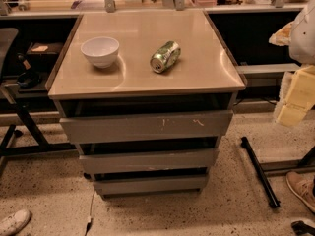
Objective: Open middle drawer
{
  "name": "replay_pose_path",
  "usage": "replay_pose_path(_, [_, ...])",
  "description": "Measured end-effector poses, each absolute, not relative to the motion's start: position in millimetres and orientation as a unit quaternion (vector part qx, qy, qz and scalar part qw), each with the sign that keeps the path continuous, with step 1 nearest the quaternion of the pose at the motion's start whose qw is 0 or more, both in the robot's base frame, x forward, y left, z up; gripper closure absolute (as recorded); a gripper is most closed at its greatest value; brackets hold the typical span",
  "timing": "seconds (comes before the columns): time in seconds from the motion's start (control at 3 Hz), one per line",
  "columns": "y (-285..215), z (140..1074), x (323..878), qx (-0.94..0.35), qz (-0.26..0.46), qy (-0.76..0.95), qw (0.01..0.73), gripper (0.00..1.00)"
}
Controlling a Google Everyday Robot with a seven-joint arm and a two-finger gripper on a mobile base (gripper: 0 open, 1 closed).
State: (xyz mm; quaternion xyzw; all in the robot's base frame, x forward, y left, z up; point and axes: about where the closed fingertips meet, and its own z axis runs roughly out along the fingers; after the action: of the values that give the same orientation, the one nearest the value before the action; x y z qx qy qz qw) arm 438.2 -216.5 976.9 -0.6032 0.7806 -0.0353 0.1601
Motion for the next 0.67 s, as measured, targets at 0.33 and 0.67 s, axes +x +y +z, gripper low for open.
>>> replay_pose_path(0.33, [-216.5,976.8,438.2,-0.603,-0.035,0.781,0.160,0.00])
replay_pose_path(0.67, [-213.9,965.2,435.4,-0.606,-0.036,0.779,0.156,0.00])
